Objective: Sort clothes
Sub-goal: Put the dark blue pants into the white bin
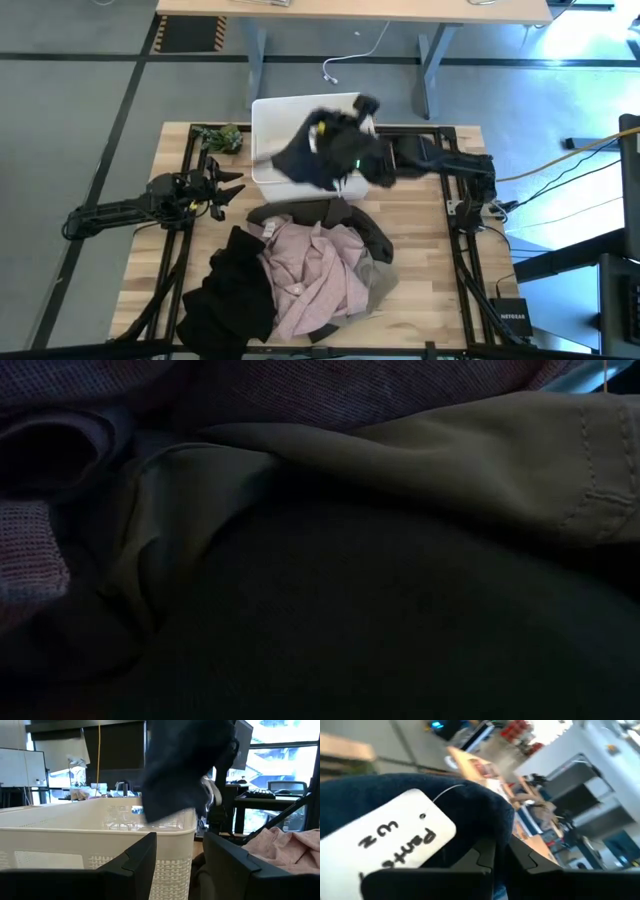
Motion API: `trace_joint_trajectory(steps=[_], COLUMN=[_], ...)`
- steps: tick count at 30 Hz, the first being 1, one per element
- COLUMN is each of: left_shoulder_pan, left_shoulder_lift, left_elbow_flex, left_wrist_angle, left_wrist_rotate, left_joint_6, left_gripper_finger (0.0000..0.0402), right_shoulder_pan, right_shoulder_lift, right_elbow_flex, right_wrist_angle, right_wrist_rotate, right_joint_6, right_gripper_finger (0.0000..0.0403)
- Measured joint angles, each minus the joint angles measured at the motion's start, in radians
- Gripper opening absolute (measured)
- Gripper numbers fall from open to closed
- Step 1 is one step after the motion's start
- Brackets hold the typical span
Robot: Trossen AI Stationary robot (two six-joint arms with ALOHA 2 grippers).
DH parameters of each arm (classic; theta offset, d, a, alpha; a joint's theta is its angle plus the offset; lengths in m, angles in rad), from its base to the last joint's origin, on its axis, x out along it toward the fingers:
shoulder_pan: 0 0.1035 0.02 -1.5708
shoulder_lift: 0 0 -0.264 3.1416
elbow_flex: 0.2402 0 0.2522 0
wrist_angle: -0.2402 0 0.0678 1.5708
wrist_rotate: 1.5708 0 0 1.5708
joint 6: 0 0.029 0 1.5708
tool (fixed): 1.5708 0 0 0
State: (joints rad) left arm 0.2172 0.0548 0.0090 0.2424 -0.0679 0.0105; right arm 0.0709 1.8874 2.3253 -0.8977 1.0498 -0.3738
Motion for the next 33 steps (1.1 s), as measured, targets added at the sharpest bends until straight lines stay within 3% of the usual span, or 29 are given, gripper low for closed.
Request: trace_joint_trajectory(steps=[6,10,16,22,28,33], left_shoulder_pan=[0.0,0.0,0.0,0.0,0.0,0.0], left_shoulder_lift=[0.0,0.0,0.0,0.0,0.0,0.0], left_elbow_flex=[0.0,0.0,0.0,0.0,0.0,0.0], left_wrist_angle=[0.0,0.0,-0.001,0.0,0.0,-0.001], left_wrist_rotate=[0.0,0.0,0.0,0.0,0.001,0.001], left_joint_6=[0.0,0.0,-0.008,-0.01,-0.014,-0.017], left_gripper_finger=[0.0157,0.0157,0.0157,0.0157,0.0157,0.0157], right_shoulder_pan=[-0.091,-0.12,-0.118,-0.116,-0.116,-0.097], right_shoulder_lift=[0.0,-0.002,0.001,0.002,0.002,0.002], right_elbow_flex=[0.0,0.0,0.0,0.0,0.0,0.0], right_wrist_angle=[0.37,0.451,0.278,0.039,-0.156,-0.213], right_wrist_rotate=[0.013,-0.039,-0.129,-0.332,-0.337,-0.455], right_joint_6=[-0.201,-0.118,0.057,0.223,0.311,0.418], right_gripper_finger=[0.0026,0.0033,0.0082,0.0167,0.0232,0.0255])
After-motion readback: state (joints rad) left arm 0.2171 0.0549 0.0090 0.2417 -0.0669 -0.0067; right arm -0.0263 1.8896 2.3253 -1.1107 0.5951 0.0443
